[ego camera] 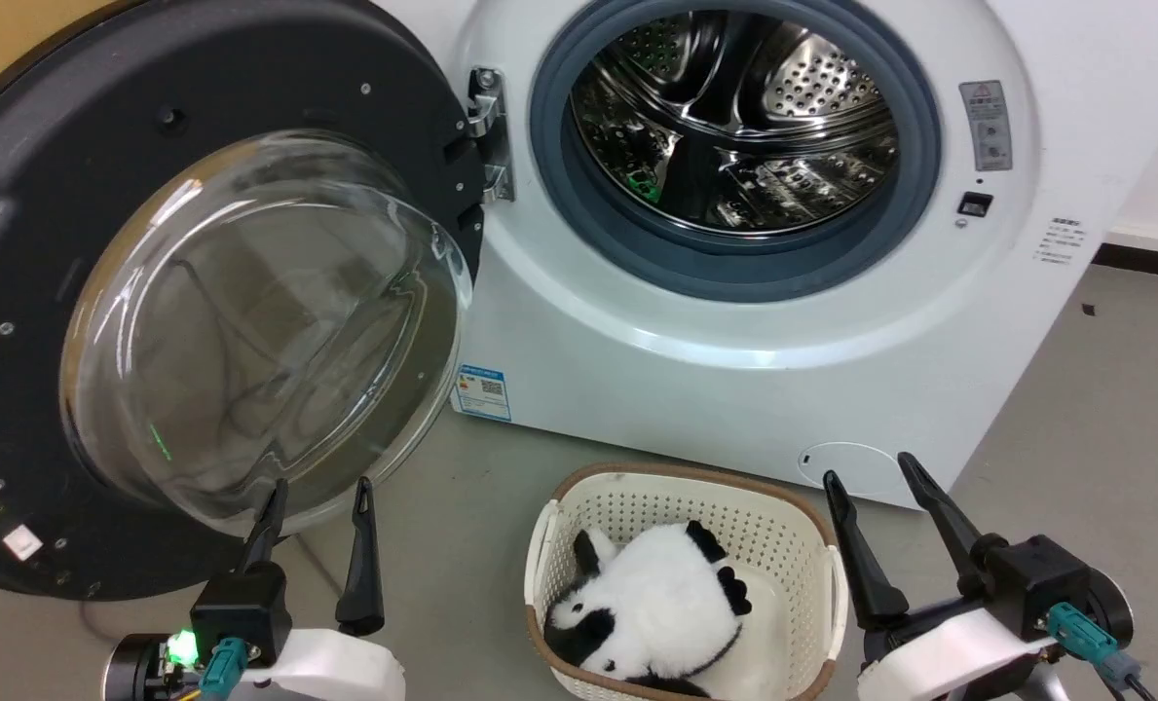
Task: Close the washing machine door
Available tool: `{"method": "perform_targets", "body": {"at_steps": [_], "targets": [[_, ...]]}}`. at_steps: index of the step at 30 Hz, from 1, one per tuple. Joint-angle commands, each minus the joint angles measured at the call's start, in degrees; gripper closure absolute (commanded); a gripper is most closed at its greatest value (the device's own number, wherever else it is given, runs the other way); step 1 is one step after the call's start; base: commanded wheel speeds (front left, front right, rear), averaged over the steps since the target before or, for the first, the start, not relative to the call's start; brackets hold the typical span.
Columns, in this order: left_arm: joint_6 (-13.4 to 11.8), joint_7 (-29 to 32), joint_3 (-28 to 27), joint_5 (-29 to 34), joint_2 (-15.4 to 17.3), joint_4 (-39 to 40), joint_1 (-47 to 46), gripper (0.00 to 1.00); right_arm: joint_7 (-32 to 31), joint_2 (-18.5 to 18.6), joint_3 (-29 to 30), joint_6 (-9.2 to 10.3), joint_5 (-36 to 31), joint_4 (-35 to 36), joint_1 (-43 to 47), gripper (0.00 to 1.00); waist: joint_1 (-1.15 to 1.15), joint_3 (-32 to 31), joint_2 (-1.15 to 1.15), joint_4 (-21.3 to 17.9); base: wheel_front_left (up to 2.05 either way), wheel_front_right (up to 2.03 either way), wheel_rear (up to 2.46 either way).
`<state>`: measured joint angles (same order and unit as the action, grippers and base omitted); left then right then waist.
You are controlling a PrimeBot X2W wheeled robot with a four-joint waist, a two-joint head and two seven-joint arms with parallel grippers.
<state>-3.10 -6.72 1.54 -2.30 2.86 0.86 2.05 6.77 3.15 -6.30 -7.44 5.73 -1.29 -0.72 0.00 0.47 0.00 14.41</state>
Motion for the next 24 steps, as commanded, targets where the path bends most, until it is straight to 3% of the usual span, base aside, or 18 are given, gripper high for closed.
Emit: {"method": "perform_targets", "body": {"at_steps": [1, 24], "targets": [[-0.5, -0.6, 0.0, -0.3, 0.0, 0.4, 0.6, 0.0, 0.6, 0.4, -0.5, -0.02, 0.9, -0.2, -1.0, 0.0, 0.0, 0.2, 0.0, 0.5, 0.0, 0.0, 0.0], [-3.2, -3.4, 0.3, -1.8, 0.0, 3.6, 3.2, 0.0, 3.3, 0.9, -3.4, -0.03, 1.4, -2.0, -3.5, 0.0, 0.0, 1.1, 0.0, 6.5, 0.0, 0.0, 0.0]]}}
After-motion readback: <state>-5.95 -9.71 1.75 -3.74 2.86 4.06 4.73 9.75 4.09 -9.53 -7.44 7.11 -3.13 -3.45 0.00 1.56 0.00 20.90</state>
